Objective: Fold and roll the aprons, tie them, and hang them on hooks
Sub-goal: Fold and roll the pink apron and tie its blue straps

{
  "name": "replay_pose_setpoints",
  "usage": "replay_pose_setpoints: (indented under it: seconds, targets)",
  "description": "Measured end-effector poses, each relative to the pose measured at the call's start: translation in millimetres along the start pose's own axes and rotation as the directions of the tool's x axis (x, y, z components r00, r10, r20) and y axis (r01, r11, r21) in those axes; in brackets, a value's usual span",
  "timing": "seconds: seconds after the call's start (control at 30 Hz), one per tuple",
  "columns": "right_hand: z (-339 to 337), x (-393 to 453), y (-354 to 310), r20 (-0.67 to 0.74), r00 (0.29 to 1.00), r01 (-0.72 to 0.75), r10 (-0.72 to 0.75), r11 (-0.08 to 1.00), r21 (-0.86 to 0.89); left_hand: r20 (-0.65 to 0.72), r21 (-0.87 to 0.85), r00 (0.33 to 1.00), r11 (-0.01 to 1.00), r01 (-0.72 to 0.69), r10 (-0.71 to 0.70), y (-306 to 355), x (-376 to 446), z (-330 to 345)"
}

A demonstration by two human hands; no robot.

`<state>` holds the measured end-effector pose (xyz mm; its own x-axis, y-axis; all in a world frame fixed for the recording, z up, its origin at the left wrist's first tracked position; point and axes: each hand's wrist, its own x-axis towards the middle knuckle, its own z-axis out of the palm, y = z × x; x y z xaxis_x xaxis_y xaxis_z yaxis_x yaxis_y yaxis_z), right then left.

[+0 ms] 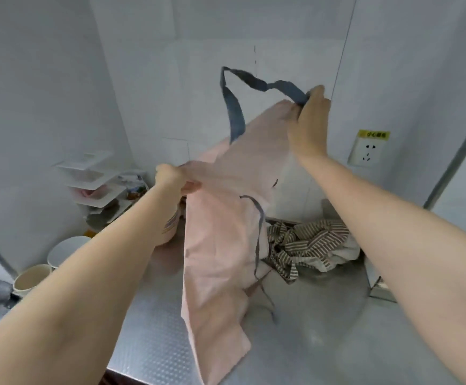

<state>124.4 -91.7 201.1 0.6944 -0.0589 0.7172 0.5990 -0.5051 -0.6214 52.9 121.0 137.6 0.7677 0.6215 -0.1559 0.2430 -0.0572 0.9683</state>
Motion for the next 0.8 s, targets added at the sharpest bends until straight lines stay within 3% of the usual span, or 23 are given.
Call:
replay_pose_setpoints:
  seconds: [0.07, 0.1, 0.13, 0.17, 0.2, 0.27, 0.3, 0.33, 0.4, 0.43, 0.53, 0.57, 0.63, 0.73, 0.8]
  targets:
    - [-14, -12, 0, 0.099, 0.991, 0.103, -0.086, 0.978, -0.18, -0.116, -0.049, 0.991, 0.996, -0.073, 0.067, 10, 5, -15]
    - [-23, -19, 8, 0.259, 0.963, 0.145, -0.078, 0.957, -0.25, -0.178, -0.064, 0.978, 0.991, -0.12, 0.107, 16, 3, -22]
    - [-16, -35, 19, 0.451, 0.892, 0.129, 0.033, 0.938, -0.323, -0.202, -0.067, 0.97, 0.986, -0.154, 0.138, 21, 1, -27]
    - [-12, -53, 30, 0.598, 0.77, 0.061, 0.224, 0.906, -0.418, -0.225, -0.033, 0.956, 0.979, -0.203, 0.191, 23, -2, -30]
    - [-4, -72, 35, 0.624, 0.611, -0.044, 0.487, 0.808, -0.588, -0.225, 0.01, 0.947, 0.973, -0.231, 0.228, 21, -4, -34]
    - [-3, -104, 31, 0.448, 0.224, -0.021, 0.865, 0.464, -0.885, -0.185, 0.104, 0.934, 0.951, -0.292, 0.307, 20, -5, -36]
    - [2, -111, 29, 0.539, 0.049, 0.032, 0.841, 0.538, -0.843, -0.144, 0.161, 0.926, 0.931, -0.327, 0.35, 19, -7, -38]
    - [6, -108, 27, 0.645, -0.054, 0.075, 0.762, 0.648, -0.758, -0.091, 0.212, 0.919, 0.909, -0.36, 0.385, 20, -9, -37]
    - [9, -107, 16, 0.787, -0.101, 0.201, 0.608, 0.787, -0.583, 0.038, 0.28, 0.908, 0.867, -0.411, 0.418, 21, -14, -37]
    - [6, -102, 11, 0.815, -0.038, 0.253, 0.578, 0.795, -0.552, 0.101, 0.313, 0.894, 0.839, -0.445, 0.436, 22, -15, -38]
    - [33, -96, 0, 0.875, 0.306, 0.35, 0.376, 0.81, -0.471, 0.251, 0.404, 0.847, 0.744, -0.532, 0.469, 24, -19, -50]
    - [38, -99, -4, 0.862, 0.342, 0.322, 0.375, 0.815, -0.482, 0.273, 0.411, 0.836, 0.728, -0.548, 0.476, 27, -22, -53]
    - [49, -109, -12, 0.862, 0.286, 0.239, 0.418, 0.841, -0.486, 0.287, 0.412, 0.813, 0.701, -0.582, 0.506, 34, -30, -61]
    - [64, -128, -15, 0.865, 0.14, 0.1, 0.481, 0.863, -0.496, 0.234, 0.38, 0.795, 0.7, -0.605, 0.56, 47, -37, -72]
    - [70, -135, -16, 0.859, 0.14, -0.071, 0.492, 0.87, -0.487, 0.174, 0.377, 0.792, 0.703, -0.603, 0.585, 51, -39, -78]
